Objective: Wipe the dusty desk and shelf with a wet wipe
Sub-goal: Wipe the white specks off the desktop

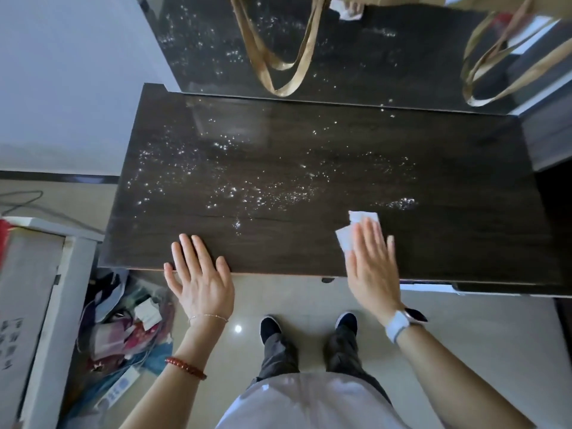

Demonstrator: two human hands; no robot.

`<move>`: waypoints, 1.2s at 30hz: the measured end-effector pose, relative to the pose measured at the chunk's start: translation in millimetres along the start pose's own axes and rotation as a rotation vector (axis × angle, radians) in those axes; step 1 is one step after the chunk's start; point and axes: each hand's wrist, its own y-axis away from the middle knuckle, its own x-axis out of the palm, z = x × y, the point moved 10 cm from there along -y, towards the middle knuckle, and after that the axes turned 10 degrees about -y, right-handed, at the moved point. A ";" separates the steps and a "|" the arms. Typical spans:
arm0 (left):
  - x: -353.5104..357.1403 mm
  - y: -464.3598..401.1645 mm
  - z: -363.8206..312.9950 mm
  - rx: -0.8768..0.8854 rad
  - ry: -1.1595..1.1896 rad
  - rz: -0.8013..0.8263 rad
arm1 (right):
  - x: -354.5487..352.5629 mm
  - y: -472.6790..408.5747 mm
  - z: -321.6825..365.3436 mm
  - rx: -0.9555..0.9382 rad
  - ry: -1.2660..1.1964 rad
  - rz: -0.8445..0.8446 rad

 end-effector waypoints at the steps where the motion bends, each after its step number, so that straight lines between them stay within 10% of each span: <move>1: -0.7 0.2 0.9 -0.016 0.015 0.002 | -10.5 3.3 -31.4 0.118 -0.001 -0.030; 8: -28.9 -1.8 -60.2 0.075 0.099 -0.063 | -55.2 -32.0 -121.4 0.708 -0.150 -0.202; 17: -19.2 21.3 -186.1 0.349 0.010 -0.045 | -14.1 -48.5 -11.3 -0.564 0.044 0.282; 25: 10.1 39.7 -222.7 0.276 -0.105 -0.001 | -70.6 -192.4 -140.0 0.057 0.029 0.013; 31: 11.0 38.5 -222.4 0.247 -0.134 -0.005 | -25.4 -74.7 -37.9 -0.895 0.096 0.381; 36: 11.2 39.6 -222.3 0.235 -0.131 0.000 | -62.6 -194.3 -126.1 -0.258 0.037 0.109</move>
